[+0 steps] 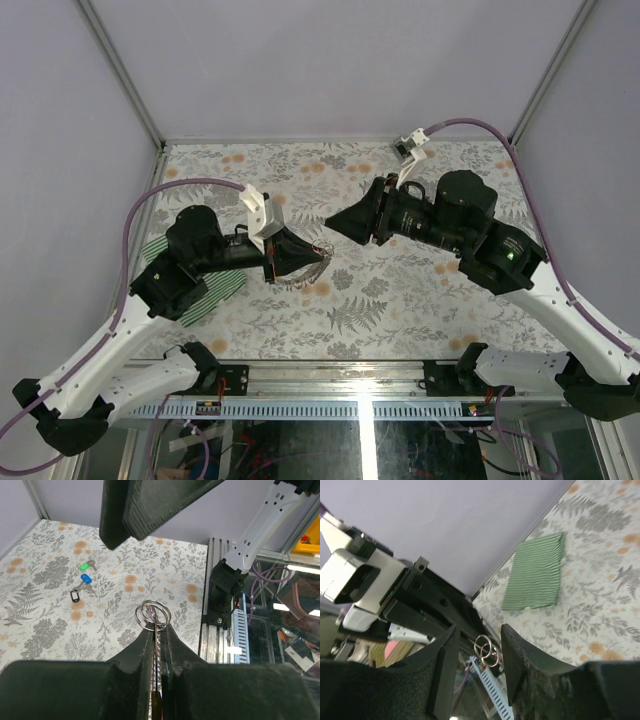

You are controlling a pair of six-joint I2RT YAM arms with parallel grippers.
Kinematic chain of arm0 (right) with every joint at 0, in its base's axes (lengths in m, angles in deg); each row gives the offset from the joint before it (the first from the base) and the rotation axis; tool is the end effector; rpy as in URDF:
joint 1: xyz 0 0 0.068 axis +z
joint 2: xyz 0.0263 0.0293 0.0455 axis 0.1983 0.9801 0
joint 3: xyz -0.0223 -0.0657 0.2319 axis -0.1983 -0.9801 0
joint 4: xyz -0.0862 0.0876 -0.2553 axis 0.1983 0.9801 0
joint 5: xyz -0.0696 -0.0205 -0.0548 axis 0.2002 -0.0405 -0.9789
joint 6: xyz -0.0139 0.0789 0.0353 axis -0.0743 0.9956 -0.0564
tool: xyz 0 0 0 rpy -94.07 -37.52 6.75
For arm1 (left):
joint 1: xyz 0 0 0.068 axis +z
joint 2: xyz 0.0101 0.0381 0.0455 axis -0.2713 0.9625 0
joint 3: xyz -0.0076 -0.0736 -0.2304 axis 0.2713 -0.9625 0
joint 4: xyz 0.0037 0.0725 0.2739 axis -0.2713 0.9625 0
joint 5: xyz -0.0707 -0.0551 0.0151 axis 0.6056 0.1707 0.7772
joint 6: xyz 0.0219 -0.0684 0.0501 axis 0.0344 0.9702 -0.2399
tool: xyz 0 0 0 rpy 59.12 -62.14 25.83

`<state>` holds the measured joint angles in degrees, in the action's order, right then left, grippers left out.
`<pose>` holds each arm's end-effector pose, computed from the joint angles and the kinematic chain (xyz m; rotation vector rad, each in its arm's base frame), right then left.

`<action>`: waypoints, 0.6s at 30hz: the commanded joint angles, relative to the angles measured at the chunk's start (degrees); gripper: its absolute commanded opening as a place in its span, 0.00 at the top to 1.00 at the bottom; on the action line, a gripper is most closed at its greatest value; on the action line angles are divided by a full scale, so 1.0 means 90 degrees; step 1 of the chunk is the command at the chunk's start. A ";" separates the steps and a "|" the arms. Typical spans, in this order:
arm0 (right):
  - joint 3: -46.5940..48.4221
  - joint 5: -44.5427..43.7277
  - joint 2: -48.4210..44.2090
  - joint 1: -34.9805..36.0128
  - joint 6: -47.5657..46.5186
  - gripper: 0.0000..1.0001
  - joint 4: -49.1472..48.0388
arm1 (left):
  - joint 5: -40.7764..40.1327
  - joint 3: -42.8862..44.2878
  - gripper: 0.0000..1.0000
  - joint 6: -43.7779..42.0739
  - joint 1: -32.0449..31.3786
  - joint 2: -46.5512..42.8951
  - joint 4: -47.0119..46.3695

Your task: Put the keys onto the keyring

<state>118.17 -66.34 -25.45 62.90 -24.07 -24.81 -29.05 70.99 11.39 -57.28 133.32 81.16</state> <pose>0.1768 0.2385 0.4648 -0.2932 1.7114 1.3226 0.1619 -0.2080 0.3922 1.0983 1.3189 -1.0735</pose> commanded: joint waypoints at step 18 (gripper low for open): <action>0.0350 0.2986 0.0696 -0.0406 0.0144 0.65 0.0163 | 0.0960 0.0785 1.00 -0.1168 -0.0015 -0.0035 0.1048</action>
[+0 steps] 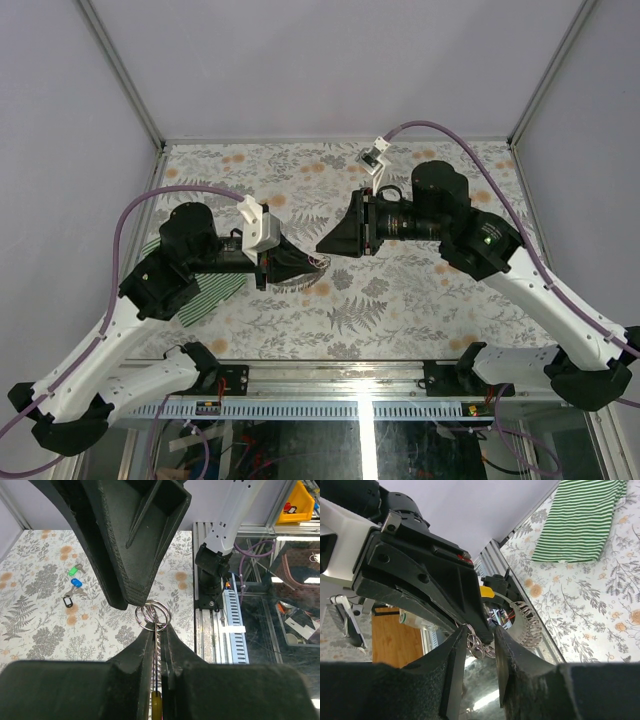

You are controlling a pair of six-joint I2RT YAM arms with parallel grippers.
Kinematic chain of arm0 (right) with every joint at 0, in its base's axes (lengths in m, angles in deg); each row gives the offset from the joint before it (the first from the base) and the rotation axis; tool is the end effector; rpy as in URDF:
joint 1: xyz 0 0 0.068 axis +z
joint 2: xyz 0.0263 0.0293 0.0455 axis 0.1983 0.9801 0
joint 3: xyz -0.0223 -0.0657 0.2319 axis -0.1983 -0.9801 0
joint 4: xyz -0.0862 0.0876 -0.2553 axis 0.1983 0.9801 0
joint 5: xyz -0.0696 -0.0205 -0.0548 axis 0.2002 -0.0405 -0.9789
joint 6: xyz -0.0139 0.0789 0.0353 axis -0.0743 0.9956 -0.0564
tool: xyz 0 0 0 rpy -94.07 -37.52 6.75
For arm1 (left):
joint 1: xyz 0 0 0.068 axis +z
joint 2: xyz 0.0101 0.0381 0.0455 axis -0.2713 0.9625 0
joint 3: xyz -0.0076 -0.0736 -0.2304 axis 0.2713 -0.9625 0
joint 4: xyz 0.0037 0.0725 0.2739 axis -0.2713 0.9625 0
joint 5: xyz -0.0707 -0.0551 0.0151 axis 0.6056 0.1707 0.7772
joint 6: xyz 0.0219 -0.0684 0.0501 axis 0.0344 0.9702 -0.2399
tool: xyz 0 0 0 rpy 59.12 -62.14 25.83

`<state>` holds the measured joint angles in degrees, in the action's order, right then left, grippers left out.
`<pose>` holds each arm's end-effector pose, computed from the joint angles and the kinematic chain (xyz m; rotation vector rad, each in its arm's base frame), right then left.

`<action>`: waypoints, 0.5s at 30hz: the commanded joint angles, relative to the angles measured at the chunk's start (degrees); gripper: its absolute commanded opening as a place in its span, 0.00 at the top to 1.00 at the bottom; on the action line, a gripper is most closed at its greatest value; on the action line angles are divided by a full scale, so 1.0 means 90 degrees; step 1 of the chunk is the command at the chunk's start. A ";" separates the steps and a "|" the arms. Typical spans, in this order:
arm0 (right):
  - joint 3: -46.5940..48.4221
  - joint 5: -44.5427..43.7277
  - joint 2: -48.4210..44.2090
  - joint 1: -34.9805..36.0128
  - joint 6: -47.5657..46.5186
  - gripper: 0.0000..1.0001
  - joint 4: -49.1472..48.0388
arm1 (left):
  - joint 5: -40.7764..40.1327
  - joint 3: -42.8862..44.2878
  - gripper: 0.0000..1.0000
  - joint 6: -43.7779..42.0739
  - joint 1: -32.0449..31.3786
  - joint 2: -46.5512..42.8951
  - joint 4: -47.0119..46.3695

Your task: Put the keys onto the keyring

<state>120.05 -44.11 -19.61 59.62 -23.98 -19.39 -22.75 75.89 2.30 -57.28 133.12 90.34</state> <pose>0.1821 0.2614 0.4351 -0.5813 1.9012 1.5183 0.1446 -0.2011 0.4048 1.2710 1.2266 -1.0587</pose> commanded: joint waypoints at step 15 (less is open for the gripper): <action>0.0007 0.0887 0.0185 -0.0046 0.0190 0.69 -0.0556 | 0.0299 0.0279 1.00 -0.0146 -0.0016 0.0036 0.0030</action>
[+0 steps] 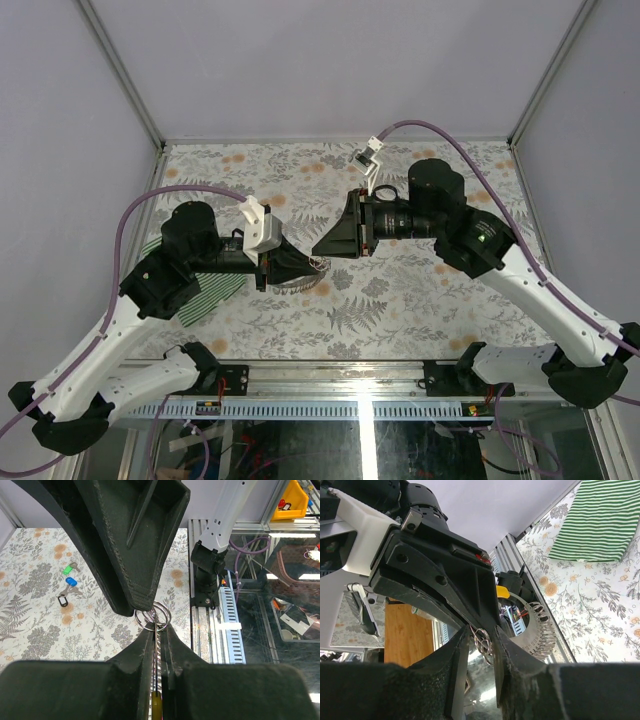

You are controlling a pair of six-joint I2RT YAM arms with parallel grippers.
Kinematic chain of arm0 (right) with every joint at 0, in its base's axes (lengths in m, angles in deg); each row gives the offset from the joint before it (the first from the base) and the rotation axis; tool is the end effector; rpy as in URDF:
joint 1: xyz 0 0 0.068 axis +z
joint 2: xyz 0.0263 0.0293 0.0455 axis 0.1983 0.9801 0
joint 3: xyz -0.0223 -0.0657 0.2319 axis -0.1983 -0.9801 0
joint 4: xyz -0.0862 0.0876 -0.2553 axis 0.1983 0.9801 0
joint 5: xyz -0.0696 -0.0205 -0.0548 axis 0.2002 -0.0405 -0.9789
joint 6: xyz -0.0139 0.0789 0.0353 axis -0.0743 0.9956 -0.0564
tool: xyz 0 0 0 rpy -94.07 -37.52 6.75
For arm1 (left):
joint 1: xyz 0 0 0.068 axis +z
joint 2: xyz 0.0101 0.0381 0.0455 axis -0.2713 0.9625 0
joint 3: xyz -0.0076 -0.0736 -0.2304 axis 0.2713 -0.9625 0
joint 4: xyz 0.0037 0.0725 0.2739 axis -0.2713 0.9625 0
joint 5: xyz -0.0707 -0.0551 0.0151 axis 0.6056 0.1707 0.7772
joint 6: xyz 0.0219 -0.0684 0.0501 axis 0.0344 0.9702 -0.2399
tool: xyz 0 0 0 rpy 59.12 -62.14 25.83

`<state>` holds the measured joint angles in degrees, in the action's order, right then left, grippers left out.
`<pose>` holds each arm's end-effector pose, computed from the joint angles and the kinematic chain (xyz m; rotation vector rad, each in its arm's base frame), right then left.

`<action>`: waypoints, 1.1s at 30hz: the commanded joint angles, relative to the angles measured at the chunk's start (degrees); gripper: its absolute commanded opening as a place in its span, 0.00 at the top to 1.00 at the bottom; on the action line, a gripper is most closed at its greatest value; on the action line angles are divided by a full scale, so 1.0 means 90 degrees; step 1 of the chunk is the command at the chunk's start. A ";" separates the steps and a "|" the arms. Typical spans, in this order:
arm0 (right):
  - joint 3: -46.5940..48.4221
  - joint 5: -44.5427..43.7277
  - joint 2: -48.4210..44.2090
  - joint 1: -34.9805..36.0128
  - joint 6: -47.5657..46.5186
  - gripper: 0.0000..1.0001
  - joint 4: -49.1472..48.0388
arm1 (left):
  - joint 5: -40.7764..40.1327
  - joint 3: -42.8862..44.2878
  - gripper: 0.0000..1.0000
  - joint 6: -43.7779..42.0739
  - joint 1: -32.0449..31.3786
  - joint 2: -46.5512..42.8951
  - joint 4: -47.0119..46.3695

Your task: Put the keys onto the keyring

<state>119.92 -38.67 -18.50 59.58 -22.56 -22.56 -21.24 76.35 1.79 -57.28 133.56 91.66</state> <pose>0.1801 0.2682 0.4367 -0.6501 1.8734 1.6145 0.1433 -0.2019 0.4034 1.2966 1.2290 -1.0795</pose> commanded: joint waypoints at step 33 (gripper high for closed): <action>0.0070 0.0590 0.0092 -0.0038 -0.0294 0.88 0.0193 | 0.0029 0.0255 1.00 -0.0090 -0.0014 0.0064 -0.0098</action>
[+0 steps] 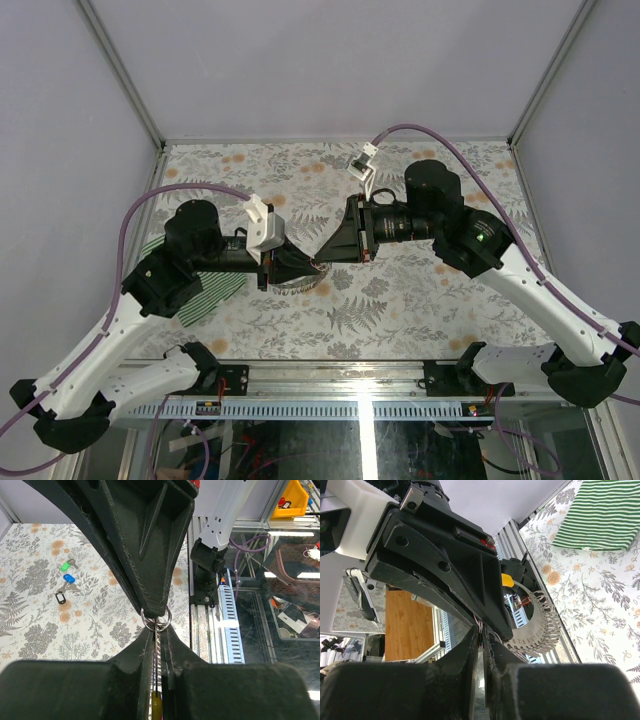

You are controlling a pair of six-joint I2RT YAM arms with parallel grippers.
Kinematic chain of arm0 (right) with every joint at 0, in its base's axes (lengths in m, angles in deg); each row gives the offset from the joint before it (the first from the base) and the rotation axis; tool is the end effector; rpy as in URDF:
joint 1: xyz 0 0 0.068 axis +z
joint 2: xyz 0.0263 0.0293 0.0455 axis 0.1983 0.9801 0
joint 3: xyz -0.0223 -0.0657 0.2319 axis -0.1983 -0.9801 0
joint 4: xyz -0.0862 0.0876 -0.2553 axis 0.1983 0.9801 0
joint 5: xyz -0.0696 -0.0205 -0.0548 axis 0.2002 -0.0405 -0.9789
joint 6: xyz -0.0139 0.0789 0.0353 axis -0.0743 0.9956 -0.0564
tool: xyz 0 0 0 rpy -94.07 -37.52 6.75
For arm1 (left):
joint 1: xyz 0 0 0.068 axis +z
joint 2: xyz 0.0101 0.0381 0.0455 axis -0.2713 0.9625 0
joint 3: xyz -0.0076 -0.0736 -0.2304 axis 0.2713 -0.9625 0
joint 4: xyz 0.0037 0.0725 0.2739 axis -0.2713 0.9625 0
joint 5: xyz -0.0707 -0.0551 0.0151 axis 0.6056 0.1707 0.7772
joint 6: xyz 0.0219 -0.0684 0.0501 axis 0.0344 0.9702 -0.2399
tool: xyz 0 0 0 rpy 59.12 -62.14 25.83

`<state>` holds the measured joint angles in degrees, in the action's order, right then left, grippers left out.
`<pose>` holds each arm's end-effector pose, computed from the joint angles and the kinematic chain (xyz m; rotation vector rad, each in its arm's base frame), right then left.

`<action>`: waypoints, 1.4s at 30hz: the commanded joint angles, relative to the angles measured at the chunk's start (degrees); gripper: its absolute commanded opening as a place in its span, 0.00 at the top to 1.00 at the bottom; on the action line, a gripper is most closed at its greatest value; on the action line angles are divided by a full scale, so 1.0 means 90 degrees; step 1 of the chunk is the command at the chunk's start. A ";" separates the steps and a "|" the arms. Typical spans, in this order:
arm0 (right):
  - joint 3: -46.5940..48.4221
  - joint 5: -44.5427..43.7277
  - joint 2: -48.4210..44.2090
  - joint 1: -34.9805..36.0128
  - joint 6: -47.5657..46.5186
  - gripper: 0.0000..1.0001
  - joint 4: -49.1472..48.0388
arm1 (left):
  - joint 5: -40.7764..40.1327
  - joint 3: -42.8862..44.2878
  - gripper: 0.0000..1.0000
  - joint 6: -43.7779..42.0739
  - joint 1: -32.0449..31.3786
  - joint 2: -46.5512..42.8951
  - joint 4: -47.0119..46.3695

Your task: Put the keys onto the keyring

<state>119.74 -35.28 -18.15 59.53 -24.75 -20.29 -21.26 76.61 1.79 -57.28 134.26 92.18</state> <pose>0.1767 0.2695 0.4288 -0.7283 1.9021 1.6259 0.1454 -0.2038 0.4012 1.2999 1.2461 -1.0834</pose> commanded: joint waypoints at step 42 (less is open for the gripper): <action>-0.0530 -0.3455 -0.0275 -0.0032 -0.0417 1.00 -0.1480 | -0.2840 0.0370 1.00 0.1042 -0.0138 0.0955 -0.0439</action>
<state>115.96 -62.93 -17.75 59.42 -30.02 -25.51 -47.76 80.21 10.27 -57.76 143.44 93.25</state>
